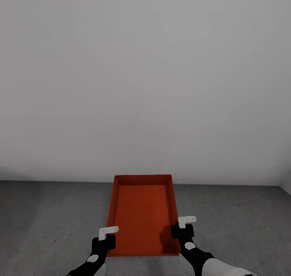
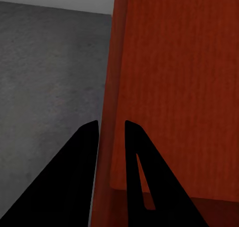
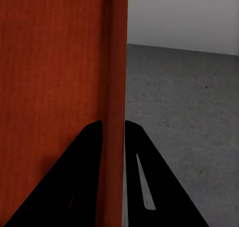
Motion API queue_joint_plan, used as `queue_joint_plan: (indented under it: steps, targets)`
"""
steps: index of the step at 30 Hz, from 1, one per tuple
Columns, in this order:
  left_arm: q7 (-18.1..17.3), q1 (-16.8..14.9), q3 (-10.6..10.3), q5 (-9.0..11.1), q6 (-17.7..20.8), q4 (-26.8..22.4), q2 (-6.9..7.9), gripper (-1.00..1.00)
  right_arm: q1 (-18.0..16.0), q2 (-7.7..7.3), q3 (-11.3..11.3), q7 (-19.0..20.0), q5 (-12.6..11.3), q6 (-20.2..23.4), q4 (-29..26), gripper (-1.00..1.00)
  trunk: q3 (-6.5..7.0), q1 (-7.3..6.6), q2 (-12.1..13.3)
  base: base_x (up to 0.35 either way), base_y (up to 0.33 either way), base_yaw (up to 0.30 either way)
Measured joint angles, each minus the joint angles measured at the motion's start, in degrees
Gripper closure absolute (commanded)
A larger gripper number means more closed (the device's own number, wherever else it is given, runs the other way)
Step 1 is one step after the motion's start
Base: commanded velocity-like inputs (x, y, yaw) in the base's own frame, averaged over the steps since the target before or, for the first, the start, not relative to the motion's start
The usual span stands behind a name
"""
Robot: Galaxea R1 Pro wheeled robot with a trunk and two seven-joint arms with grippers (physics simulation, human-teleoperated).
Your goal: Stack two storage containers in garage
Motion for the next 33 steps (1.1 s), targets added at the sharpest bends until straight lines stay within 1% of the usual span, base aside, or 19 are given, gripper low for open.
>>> queue_joint_plan:
  steps: [33]
  targets:
    - [-0.2,0.0,0.0,0.0,0.0,0.0,0.07,1.00,0.0,0.01,-0.1,0.1,0.0,0.0,0.0,1.00,-3.03,0.00,0.0,0.000,0.000,0.000]
